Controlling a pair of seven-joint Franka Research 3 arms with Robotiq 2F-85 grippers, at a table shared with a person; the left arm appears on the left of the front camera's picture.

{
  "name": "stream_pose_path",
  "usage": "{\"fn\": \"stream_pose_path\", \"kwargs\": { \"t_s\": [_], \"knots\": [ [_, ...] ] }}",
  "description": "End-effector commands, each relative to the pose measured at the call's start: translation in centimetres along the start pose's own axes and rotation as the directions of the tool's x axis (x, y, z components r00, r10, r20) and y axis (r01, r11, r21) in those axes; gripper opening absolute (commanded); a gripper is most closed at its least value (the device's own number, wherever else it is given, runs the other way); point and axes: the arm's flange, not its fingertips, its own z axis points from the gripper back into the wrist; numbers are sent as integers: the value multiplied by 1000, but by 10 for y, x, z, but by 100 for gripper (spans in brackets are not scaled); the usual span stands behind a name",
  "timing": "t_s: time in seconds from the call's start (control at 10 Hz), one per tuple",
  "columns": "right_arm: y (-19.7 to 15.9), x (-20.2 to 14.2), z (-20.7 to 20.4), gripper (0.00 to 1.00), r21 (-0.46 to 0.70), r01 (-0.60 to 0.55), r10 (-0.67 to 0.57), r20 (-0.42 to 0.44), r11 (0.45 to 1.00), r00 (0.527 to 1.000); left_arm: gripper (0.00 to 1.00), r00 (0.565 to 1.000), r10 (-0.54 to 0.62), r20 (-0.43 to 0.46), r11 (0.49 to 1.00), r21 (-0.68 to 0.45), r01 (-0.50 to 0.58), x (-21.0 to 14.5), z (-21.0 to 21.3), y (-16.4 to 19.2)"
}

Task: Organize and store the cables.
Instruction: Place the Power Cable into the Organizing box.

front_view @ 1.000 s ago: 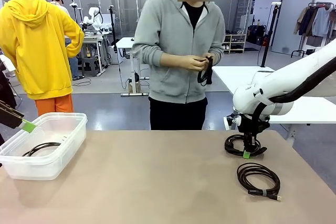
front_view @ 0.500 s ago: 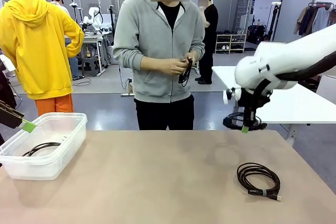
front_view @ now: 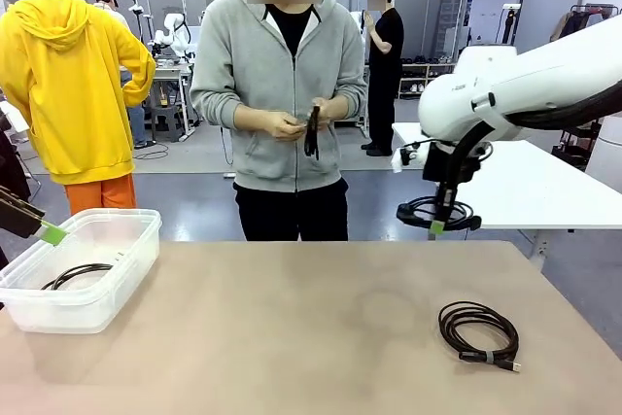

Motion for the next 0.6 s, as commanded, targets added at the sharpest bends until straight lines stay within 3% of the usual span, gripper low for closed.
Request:
{"fn": "stream_pose_path", "kwargs": {
  "t_s": [0.0, 0.3, 0.5],
  "knots": [
    [41, 24, -4, 0, -17, 68, -68, 29, 998, 997, 98, 1000, 13, -6, 1000, 16, -13, 2, 1, -3],
    [97, 84, -32, 0, -49, 48, -46, 56, 998, 997, 98, 1000, 13, -6, 1000, 16, -13, 2, 1, -3],
    [116, 120, -49, 0, -56, 43, -40, 55, 997, 998, 98, 1000, 13, -6, 1000, 16, -13, 2, 1, -3]
  ]
}}
